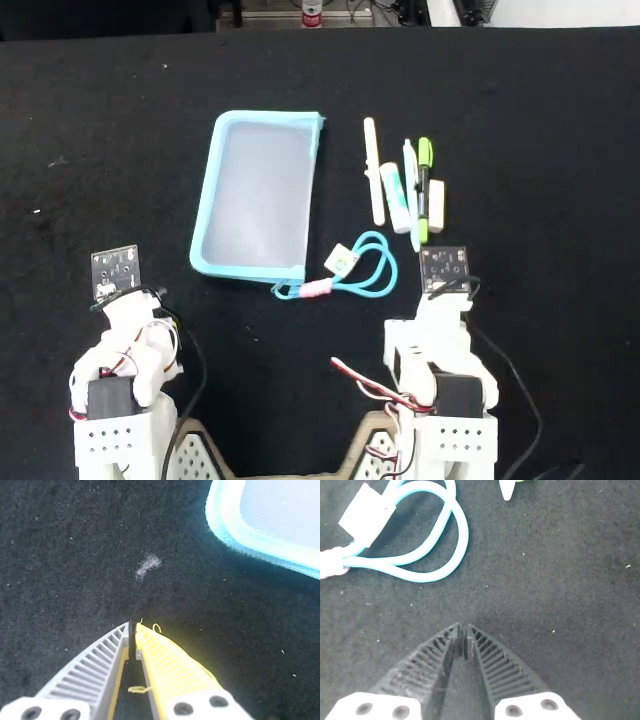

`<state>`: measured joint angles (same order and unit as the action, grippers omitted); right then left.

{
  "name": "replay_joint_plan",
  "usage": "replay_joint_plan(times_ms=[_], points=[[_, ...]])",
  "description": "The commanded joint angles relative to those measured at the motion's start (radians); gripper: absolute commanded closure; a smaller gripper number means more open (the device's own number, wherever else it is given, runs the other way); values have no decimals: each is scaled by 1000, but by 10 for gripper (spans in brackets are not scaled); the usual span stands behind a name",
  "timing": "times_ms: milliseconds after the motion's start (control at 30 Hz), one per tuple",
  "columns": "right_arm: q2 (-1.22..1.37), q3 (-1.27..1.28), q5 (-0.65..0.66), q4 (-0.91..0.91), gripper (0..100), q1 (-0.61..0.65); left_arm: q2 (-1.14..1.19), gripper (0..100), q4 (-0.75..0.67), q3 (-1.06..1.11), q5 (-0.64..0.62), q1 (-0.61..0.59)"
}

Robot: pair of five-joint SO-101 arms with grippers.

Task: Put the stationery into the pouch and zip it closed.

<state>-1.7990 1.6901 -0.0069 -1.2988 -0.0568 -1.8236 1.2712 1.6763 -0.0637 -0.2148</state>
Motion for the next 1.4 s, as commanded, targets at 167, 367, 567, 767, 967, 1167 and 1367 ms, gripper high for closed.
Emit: replay_joint_plan(times_ms=[167, 367, 567, 767, 967, 1167, 1367], points=[[-96, -5, -3, -8, 987, -8, -6, 970, 5, 22, -5, -4], [-96, -5, -3, -8, 987, -8, -6, 970, 5, 22, -5, -4], [-96, -5, -3, -8, 987, -8, -6, 968, 3, 22, 0, -4], [-96, -5, -3, -8, 987, -8, -6, 967, -5, 15, 2, -13], [-96, -5, -3, -8, 987, -8, -6, 967, -120, -4, 2, -76], [-96, -5, -3, -8, 987, -8, -6, 967, -410, -4, 97, -328], [-96, -5, -3, -8, 987, 0, -6, 967, -595, 2, 356, -412]])
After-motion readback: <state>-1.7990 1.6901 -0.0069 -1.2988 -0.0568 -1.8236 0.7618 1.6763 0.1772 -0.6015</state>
